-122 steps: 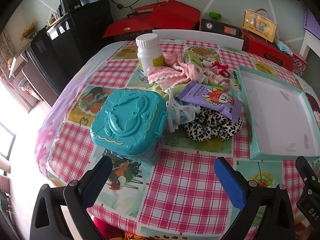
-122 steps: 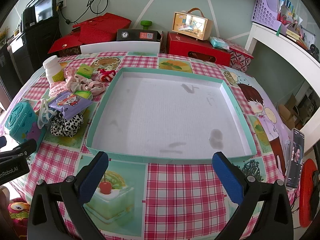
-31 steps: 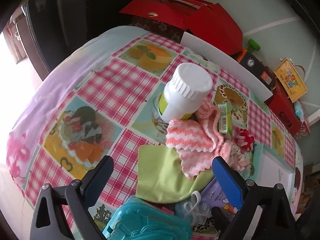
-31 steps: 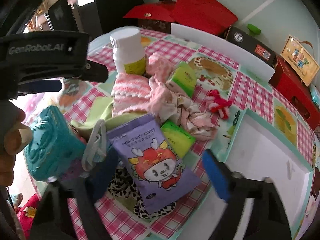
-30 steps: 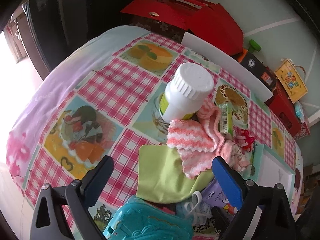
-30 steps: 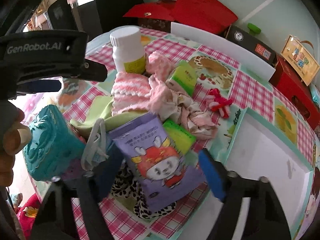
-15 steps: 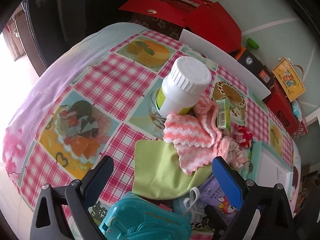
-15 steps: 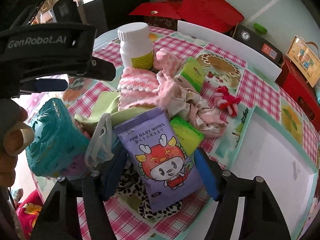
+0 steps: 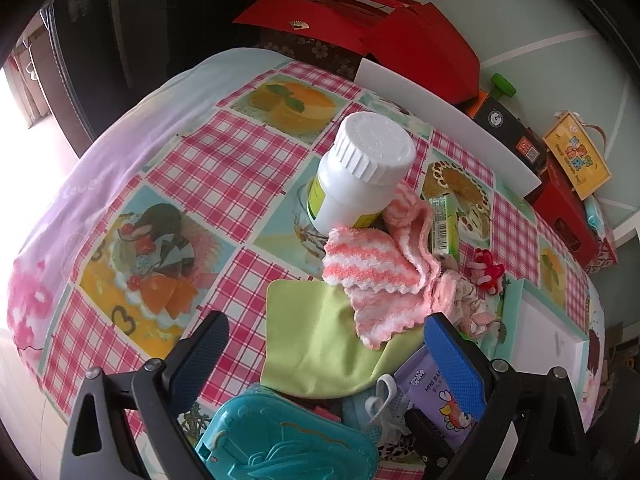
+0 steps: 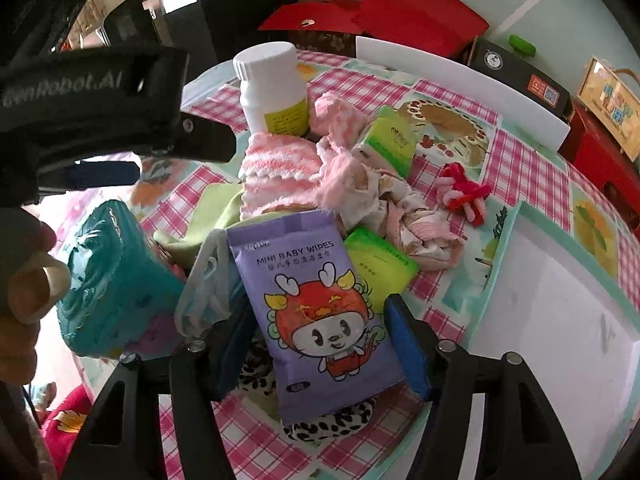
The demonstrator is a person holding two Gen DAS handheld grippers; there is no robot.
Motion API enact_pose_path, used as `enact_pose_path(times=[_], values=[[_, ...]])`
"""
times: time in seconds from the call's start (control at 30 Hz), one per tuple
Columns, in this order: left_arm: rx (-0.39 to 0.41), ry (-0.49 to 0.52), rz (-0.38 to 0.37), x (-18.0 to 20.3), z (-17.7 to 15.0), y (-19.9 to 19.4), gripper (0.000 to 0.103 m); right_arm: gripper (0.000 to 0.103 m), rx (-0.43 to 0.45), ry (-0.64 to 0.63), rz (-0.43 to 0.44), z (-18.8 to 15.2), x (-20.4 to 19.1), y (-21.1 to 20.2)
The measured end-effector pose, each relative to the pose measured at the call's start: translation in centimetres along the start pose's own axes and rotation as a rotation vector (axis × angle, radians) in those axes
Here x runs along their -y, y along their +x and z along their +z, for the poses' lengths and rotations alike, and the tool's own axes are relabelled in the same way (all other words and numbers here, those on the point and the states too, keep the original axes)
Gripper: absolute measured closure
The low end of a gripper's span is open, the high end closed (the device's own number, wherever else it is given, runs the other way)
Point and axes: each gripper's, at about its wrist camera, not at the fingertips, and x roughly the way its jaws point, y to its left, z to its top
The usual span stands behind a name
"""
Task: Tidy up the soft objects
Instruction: 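Move the right tool to the purple baby wipes pack and open fingers, then grasp the purple baby wipes pack with the right tool and lift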
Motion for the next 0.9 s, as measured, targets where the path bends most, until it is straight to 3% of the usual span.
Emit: enact_pose_path(times=[0.17, 0.47, 0.77, 0.9], values=[[0.004, 0.003, -0.001, 0.0, 0.0, -0.1, 0.003, 0.037, 0.004, 0.012, 0.016, 0.1, 0.2, -0.1], [0.007, 0.004, -0.001, 0.1, -0.1, -0.1, 0.004, 0.053, 0.031, 0.014, 0.039, 0.1, -0.1, -1.0], [0.010, 0.011, 0.002, 0.2, 0.0, -0.4, 0.005, 0.054, 0.024, 0.071, 0.056, 0.0, 0.9, -1.1], [0.018, 0.014, -0.001, 0.2, 0.0, -0.5, 0.005, 0.054, 0.066, 0.081, 0.070, 0.1, 1.2, -2.5]])
